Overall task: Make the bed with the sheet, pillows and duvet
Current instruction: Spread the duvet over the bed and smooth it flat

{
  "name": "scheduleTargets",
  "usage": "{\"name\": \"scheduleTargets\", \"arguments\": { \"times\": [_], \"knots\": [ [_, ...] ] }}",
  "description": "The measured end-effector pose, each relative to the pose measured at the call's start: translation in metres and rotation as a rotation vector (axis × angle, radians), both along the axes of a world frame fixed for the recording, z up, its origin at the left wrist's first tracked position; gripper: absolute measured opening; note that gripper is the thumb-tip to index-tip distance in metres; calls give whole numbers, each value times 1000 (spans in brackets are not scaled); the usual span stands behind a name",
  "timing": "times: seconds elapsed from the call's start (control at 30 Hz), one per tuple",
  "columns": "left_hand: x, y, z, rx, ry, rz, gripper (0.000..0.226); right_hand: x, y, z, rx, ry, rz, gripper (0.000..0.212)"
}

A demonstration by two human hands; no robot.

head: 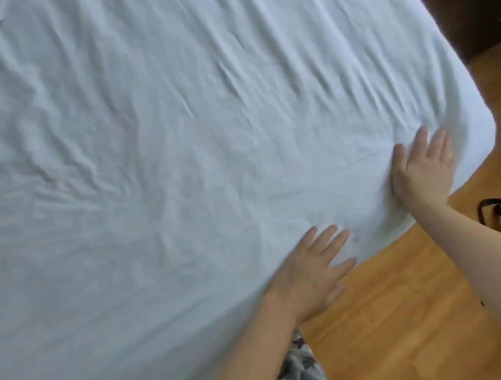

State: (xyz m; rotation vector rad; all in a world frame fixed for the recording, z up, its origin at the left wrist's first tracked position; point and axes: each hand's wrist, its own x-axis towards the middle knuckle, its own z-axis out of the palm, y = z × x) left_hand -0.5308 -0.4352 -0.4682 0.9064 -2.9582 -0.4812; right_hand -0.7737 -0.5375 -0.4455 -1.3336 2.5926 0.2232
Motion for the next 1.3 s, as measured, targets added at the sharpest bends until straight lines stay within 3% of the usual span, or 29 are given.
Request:
{"name": "scheduleTargets", "arguments": {
  "times": [0.07, 0.17, 0.4, 0.53, 0.63, 0.8, 0.93, 1.03, 1.13, 1.3],
  "knots": [
    [21, -7, 10, 33, 124, 147, 44, 13, 3, 11, 5, 23, -16, 61],
    [75, -22, 28, 36, 202, 462, 44, 62, 2, 29, -50, 9, 185, 58],
    [212, -60, 33, -51, -52, 1147, 53, 207, -43, 25, -130, -191, 737, 59],
    [229, -87, 24, -26, -80, 1365, 57, 241, -83, 11, -103, -204, 927, 59],
    [187, -113, 12, -27, -45, 1366, 59, 202, -116, -3, -74, -206, 892, 60],
    [38, -160, -7, -8, -81, 1332, 65, 33, -154, -17, -145, -124, 685, 61],
    [-113, -193, -8, -65, -80, 1043, 64, -102, -160, -19, -163, -113, 520, 58],
    [-198, -198, -5, -50, -63, 866, 64, -166, -146, -21, -35, -256, 250, 58],
    [-252, -182, 2, -9, -75, 696, 66, -211, -115, -12, 174, -385, 54, 53],
    [-285, -137, 17, 141, -110, 457, 61, -223, -85, 16, 120, -409, 60, 41]
  ]
}}
